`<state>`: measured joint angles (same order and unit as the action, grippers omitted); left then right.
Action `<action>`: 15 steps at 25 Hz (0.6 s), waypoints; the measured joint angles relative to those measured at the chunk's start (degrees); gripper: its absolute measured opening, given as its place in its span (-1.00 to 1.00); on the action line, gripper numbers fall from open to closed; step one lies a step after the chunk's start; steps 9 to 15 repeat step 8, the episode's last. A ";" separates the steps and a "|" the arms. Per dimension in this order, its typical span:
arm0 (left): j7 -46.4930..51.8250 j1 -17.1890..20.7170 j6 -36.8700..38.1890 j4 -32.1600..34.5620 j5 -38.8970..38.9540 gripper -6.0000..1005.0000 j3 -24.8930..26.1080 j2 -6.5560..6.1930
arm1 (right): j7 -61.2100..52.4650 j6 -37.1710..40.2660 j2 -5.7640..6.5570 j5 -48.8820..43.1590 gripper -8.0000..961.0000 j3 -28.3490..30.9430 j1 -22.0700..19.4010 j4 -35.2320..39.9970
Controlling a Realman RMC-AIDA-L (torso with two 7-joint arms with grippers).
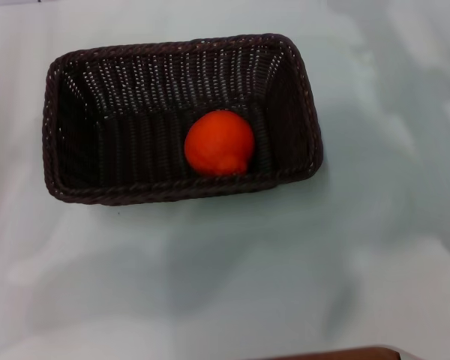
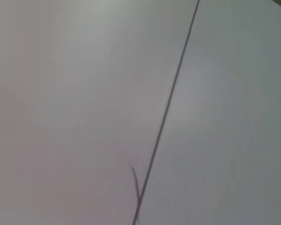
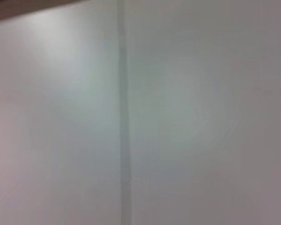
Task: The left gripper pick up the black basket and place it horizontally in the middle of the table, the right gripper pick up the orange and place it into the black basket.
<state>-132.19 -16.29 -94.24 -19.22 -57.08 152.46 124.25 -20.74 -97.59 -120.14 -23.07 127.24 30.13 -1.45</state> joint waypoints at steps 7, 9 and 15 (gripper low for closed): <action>-2.35 0.34 -0.20 1.50 0.49 0.04 0.90 0.04 | 0.36 2.03 0.16 7.12 0.97 0.07 -2.54 0.34; -3.07 0.27 -0.21 2.14 0.88 0.04 0.93 0.03 | 0.37 2.60 0.17 7.37 0.97 0.11 -2.62 0.36; -3.07 0.27 -0.21 2.14 0.88 0.04 0.93 0.03 | 0.37 2.60 0.17 7.37 0.97 0.11 -2.62 0.36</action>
